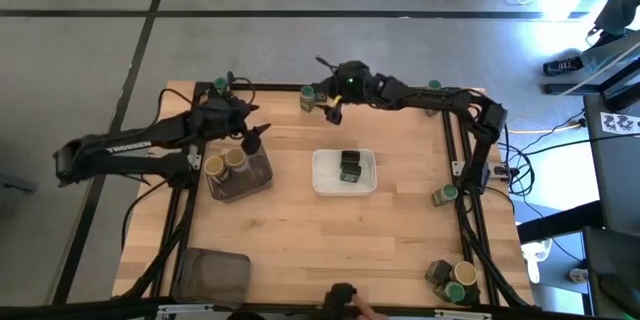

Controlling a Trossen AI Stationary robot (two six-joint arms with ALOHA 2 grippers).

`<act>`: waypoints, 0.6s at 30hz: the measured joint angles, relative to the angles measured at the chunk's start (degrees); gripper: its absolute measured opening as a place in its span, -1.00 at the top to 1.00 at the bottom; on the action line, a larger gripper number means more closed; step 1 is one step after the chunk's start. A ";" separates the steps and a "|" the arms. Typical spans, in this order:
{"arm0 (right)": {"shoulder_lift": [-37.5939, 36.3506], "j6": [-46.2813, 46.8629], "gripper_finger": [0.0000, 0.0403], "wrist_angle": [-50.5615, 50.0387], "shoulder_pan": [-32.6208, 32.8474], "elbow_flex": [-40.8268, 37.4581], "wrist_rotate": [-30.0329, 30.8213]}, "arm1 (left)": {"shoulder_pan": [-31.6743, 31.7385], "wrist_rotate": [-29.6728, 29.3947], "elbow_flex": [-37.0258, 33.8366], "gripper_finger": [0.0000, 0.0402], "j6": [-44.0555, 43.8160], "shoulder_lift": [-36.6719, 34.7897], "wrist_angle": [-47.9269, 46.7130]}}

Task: Sort spices by type
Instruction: Put the green seasoning bottle into the bottom black bin

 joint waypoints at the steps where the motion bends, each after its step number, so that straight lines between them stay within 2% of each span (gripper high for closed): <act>1: 0.00 0.48 -0.87 -0.30 -0.40 0.00 -0.76 | 0.90 0.37 -0.22 -0.64 0.45 0.34 0.12; 4: 0.42 1.61 -0.87 1.00 -0.80 0.00 -3.26 | 2.84 0.53 -1.17 -0.64 1.51 1.98 3.24; 11: 3.63 4.81 -0.87 6.34 -0.76 0.00 -2.24 | 4.08 0.70 -2.92 -0.64 1.73 6.09 9.74; 18: 2.92 7.35 -0.87 0.14 -0.74 -0.04 -0.92 | 3.74 0.37 -2.92 -0.64 -2.09 9.44 12.68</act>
